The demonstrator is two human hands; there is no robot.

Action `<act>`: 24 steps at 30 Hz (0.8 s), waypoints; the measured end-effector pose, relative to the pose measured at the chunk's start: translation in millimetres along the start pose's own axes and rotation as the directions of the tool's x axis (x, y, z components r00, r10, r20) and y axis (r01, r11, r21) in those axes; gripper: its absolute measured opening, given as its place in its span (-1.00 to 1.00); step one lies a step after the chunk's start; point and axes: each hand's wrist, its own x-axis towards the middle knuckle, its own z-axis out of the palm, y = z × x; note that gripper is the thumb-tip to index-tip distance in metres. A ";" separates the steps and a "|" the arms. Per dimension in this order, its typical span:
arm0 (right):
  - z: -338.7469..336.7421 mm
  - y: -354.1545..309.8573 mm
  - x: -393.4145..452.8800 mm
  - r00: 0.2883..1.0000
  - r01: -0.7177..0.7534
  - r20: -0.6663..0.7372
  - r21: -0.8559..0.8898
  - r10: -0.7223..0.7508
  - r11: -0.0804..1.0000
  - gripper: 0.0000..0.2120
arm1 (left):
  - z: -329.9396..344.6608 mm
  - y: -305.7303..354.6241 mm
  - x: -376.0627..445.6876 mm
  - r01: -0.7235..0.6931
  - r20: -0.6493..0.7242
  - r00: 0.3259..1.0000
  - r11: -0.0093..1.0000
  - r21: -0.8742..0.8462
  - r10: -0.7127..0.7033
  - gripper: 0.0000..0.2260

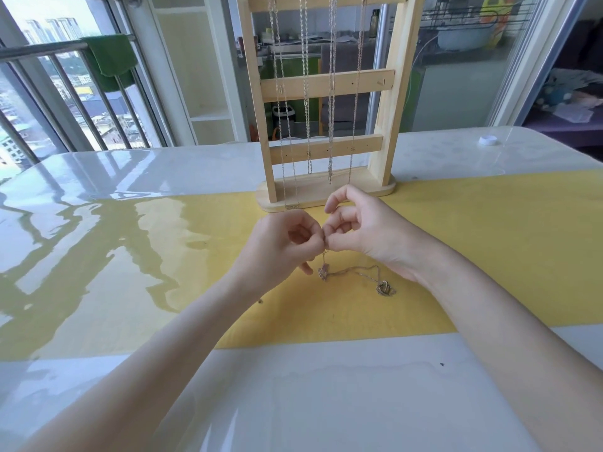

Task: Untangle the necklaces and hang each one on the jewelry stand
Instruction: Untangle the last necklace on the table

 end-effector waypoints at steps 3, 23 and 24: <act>-0.4 1.3 1.4 1.000 0.004 -0.023 -0.044 -0.005 0.999 -0.68 | -0.6 1.8 0.1 0.077 0.006 0.997 0.985 -0.155 -0.077 -0.80; -11.8 2.7 1.3 0.998 0.015 -0.056 0.063 -0.011 0.998 -0.98 | -4.0 6.4 3.6 0.010 -0.034 0.999 0.978 -0.209 -0.017 -0.84; -13.0 3.0 0.9 0.999 0.016 -0.045 0.084 -0.012 0.996 -0.96 | -4.1 7.0 3.8 0.013 -0.024 1.000 0.976 -0.218 -0.018 -0.84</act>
